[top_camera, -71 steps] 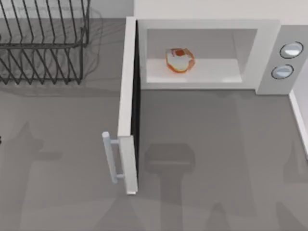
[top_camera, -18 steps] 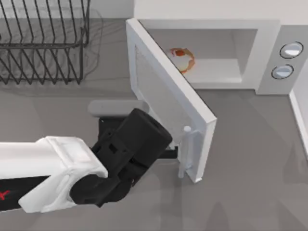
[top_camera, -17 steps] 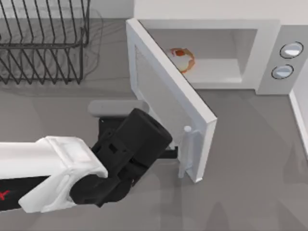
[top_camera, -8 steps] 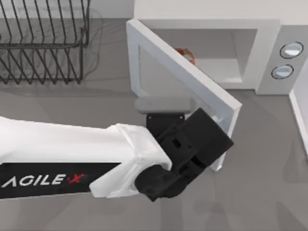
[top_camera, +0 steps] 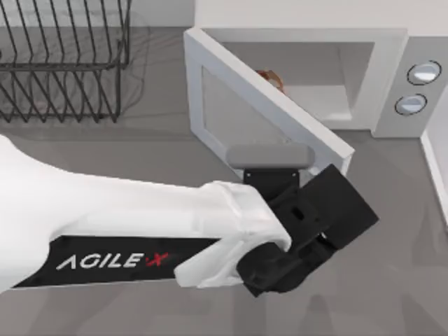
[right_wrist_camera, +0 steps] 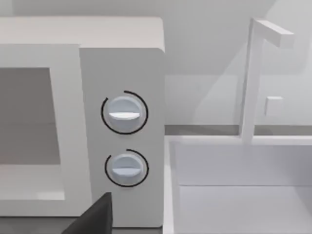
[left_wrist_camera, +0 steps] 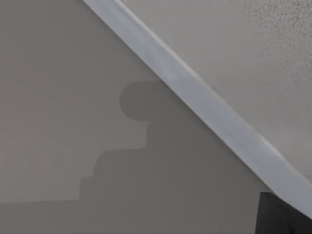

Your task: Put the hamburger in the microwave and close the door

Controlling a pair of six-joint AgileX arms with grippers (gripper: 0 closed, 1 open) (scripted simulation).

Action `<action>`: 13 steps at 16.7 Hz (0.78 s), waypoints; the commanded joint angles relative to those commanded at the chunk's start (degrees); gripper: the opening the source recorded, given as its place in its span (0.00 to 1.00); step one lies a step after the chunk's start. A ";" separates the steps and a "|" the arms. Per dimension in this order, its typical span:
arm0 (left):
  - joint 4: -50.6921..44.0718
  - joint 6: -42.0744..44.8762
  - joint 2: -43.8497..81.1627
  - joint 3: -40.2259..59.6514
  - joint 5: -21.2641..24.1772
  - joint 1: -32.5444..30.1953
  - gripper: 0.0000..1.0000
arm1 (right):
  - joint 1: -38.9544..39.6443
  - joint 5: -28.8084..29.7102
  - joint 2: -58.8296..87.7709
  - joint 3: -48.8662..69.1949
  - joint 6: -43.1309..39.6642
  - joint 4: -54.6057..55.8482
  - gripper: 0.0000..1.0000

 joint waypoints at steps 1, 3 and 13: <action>-0.07 -0.04 0.10 0.14 -0.02 -0.04 0.00 | 0.00 0.00 0.00 0.00 0.00 0.00 1.00; -1.04 -0.59 1.50 2.13 -0.25 -0.55 0.00 | 0.00 0.00 0.00 0.00 0.00 0.00 1.00; -12.68 -6.57 17.05 25.51 -2.52 -5.85 0.00 | 0.00 0.00 0.00 0.00 0.00 0.00 1.00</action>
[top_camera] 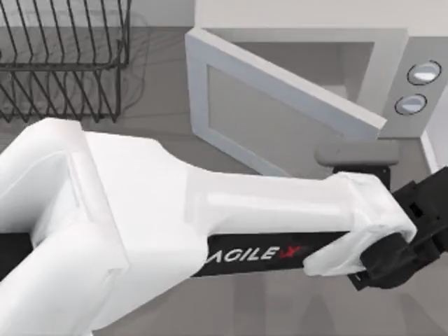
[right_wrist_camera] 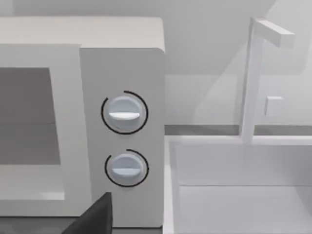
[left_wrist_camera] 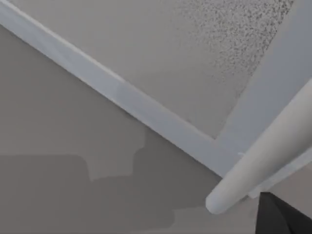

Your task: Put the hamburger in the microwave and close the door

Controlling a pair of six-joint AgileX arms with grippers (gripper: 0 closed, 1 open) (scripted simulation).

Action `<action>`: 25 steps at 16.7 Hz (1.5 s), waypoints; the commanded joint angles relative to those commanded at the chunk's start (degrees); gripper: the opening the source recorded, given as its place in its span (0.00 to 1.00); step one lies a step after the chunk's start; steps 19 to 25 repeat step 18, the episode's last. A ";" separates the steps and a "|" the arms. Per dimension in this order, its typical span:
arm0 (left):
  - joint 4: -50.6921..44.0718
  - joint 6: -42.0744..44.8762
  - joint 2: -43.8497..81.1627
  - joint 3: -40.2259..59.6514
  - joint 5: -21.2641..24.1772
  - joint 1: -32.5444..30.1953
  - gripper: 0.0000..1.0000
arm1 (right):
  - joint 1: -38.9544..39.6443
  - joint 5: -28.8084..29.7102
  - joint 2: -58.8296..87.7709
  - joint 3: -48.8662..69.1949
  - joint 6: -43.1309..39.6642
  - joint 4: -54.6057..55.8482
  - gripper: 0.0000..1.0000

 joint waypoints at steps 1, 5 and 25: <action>-0.77 -0.36 0.96 1.50 -0.12 -0.30 0.00 | 0.00 0.00 0.00 0.00 0.00 0.00 1.00; -1.51 -0.70 1.87 2.96 -0.22 -0.58 0.00 | 0.00 0.00 0.00 0.00 0.00 0.00 1.00; 2.87 11.51 11.50 16.06 5.30 10.49 0.00 | 0.00 0.00 0.00 0.00 0.00 0.00 1.00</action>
